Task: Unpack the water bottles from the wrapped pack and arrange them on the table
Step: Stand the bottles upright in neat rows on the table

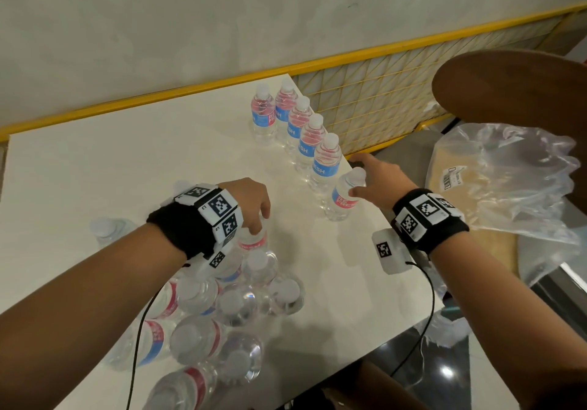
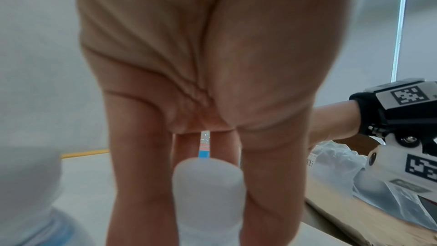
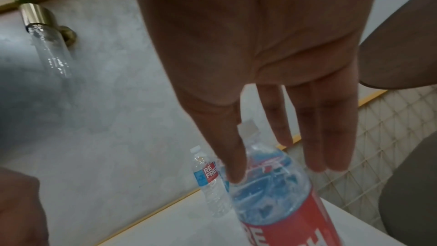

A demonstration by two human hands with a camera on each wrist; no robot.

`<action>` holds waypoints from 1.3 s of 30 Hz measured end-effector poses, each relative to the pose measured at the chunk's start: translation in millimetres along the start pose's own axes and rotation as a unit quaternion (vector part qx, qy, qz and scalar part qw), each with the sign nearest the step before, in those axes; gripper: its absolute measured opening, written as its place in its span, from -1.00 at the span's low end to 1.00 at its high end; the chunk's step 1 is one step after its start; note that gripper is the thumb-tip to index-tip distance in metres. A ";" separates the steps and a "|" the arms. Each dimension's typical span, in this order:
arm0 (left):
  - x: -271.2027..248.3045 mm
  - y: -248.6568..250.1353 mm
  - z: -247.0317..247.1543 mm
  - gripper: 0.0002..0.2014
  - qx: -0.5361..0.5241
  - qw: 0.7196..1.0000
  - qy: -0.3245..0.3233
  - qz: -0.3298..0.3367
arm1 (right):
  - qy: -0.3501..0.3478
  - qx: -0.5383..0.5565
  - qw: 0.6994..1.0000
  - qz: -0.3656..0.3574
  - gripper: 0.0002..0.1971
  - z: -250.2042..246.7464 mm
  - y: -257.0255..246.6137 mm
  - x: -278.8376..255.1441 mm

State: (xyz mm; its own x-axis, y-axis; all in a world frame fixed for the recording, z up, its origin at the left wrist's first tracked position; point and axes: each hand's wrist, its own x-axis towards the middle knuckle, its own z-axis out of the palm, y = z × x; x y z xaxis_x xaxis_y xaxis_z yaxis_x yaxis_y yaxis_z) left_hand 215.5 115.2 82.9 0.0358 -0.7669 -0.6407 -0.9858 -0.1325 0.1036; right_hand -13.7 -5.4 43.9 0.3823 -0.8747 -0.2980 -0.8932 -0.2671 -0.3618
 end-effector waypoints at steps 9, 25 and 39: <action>-1.7 -0.2 0.4 -0.57 -0.003 1.000 0.004 0.003 | 0.027 -0.036 0.999 0.017 -0.61 -3.0 -11.1 1.4; -6.5 -1.2 3.2 -0.57 -0.007 1.000 0.019 0.007 | 0.015 -0.012 0.999 0.038 -0.57 7.3 -15.3 15.8; -4.9 -5.2 5.1 -0.56 -0.017 1.000 0.015 0.007 | 0.025 0.007 0.999 0.034 -0.52 4.0 -16.9 24.9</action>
State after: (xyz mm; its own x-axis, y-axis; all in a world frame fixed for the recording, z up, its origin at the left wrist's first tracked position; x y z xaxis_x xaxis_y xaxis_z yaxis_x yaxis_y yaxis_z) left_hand 219.6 122.8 81.6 0.0266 -0.7877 -0.6155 -0.9799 -0.1423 0.1398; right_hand 11.9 -21.1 39.0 0.3076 -0.9099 -0.2783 -0.9133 -0.2003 -0.3546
